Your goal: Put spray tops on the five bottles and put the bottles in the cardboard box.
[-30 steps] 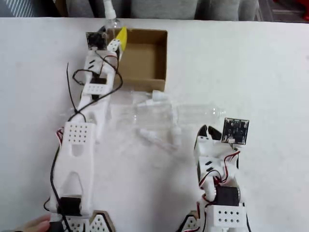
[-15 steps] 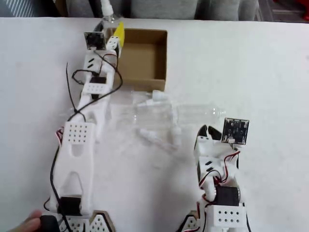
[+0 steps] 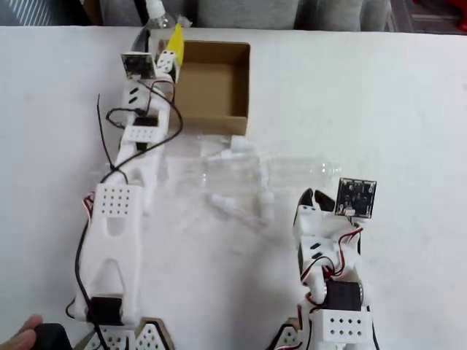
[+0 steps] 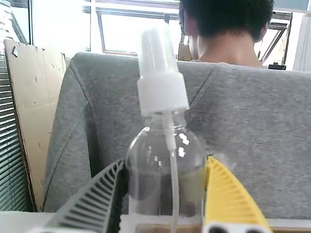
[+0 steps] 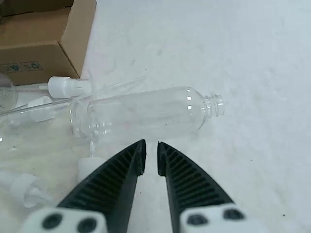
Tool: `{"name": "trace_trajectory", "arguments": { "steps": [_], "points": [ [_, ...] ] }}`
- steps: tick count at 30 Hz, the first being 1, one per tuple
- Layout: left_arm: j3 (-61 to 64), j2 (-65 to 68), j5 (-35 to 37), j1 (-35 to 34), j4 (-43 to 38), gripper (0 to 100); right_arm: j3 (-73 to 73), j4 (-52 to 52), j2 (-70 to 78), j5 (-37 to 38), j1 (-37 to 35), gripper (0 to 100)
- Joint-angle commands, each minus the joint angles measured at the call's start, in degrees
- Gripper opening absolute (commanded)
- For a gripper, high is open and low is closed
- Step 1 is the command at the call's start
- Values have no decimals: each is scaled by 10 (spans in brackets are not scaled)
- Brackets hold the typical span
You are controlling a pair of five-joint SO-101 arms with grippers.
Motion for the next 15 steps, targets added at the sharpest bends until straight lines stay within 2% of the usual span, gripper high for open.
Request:
{"name": "trace_trajectory", "arguments": {
  "steps": [1,11,15],
  "points": [
    [-21,-77,-2,-16,62,21,5,0,-3,7,6,21],
    [-18,-219,-2,-17,319,21,5,-3,-7,7,1,18],
    [-18,-280,-2,-14,452,21,5,-19,-7,3,-17,18]
  ]
}}
